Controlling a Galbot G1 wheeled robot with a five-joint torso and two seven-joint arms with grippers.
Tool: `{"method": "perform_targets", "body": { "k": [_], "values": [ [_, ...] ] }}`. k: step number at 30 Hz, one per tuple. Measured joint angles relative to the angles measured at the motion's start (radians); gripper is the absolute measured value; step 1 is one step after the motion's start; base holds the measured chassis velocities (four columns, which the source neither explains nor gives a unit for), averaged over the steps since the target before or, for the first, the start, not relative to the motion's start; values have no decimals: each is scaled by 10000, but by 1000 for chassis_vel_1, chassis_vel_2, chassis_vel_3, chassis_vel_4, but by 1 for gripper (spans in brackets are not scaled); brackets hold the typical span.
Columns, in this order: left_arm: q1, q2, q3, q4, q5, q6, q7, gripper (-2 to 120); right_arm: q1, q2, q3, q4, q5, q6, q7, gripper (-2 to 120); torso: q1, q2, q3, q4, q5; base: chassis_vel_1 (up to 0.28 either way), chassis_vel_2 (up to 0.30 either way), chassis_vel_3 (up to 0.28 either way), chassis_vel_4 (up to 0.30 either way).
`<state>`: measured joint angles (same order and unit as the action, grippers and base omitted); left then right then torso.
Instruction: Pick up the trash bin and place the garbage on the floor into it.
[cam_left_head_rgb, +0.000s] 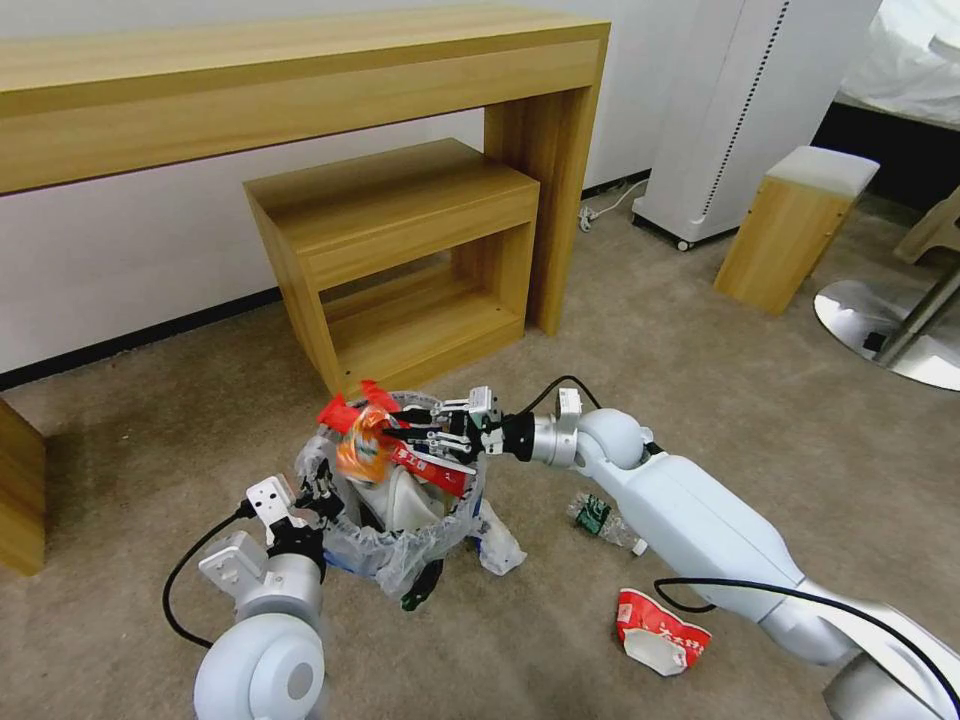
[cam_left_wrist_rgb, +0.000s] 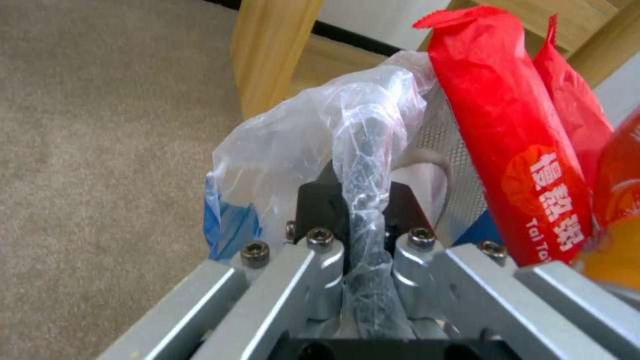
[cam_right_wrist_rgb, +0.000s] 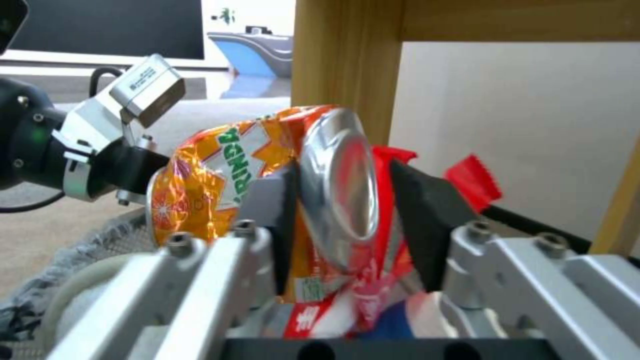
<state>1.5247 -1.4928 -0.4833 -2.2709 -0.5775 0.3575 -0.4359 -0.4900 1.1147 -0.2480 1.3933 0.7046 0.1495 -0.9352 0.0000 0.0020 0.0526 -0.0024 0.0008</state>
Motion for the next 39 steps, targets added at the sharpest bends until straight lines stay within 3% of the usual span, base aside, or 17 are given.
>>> {"method": "perform_targets", "body": {
  "k": [2, 5, 6, 9, 10, 15, 19, 22, 28, 33, 39],
  "values": [
    [5, 3, -12, -14, 1, 1, 0, 3, -7, -60, 41, 46, 23, 0, 0, 46, 0, 0, 0, 0, 0, 0, 0, 0, 0],
    [10, 36, -140, -35, -13, 12, -1, 3, -78, -439, 476, 417, 393, 41, 122, 63, 0, 0, 0, 1, 2, 0, 0, 0, 0],
    [10, 36, -140, -35, -13, 12, -1, 3, -78, -439, 476, 417, 393, 41, 122, 63, 0, 0, 0, 1, 2, 0, 0, 0, 0],
    [-70, 105, -361, 28, -159, 30, -9, 3, -266, -951, 1065, 912, 1094, 124, 810, 71, 0, 0, 0, 2, 1, 0, 0, 0, 0],
    [-129, 142, -474, 94, -270, 47, -22, 3, -423, -1165, 1403, 1186, 1342, 197, 1238, 80, 0, 0, 0, -1, 2, 0, 0, 0, 0],
    [-367, 250, -915, 293, -767, 189, -168, 3, -1436, -1981, 2827, 2312, 1969, 273, 2663, 96, 0, 0, 0, 0, 3, 0, 0, 0, 0],
    [-445, 285, -1106, 309, -969, 263, -244, 3, -2555, -2346, 3840, 2983, 1608, 145, 3749, 100, 0, 0, -1, 0, 0, 0, 0, 0, 0],
    [-462, 334, -1312, 186, -1150, 354, -310, 3, -4561, -2651, 5315, 3919, 672, -342, 5701, 100, 0, 0, -1, -3, 3, 0, 0, 0, 0],
    [-406, 385, -1625, -124, -1446, 471, -369, 3, -7274, -2582, 7015, 4971, 450, -1075, 7584, 100, 0, 1, -1, 0, 2, 0, 0, 0, 0],
    [-342, 404, -1921, -306, -1635, 505, -377, 3, -9091, -2094, 8215, 5535, -5, -804, 7699, 100, 0, 1, -2, 0, 0, 0, 0, 0, 0],
    [-240, 458, -2182, -510, -1793, 512, -349, 3, -10022, -1287, 9173, 6114, -1080, -290, 7956, 100, 0, 1, -2, 0, -1, 0, 0, 0, 0]
  ]
}}
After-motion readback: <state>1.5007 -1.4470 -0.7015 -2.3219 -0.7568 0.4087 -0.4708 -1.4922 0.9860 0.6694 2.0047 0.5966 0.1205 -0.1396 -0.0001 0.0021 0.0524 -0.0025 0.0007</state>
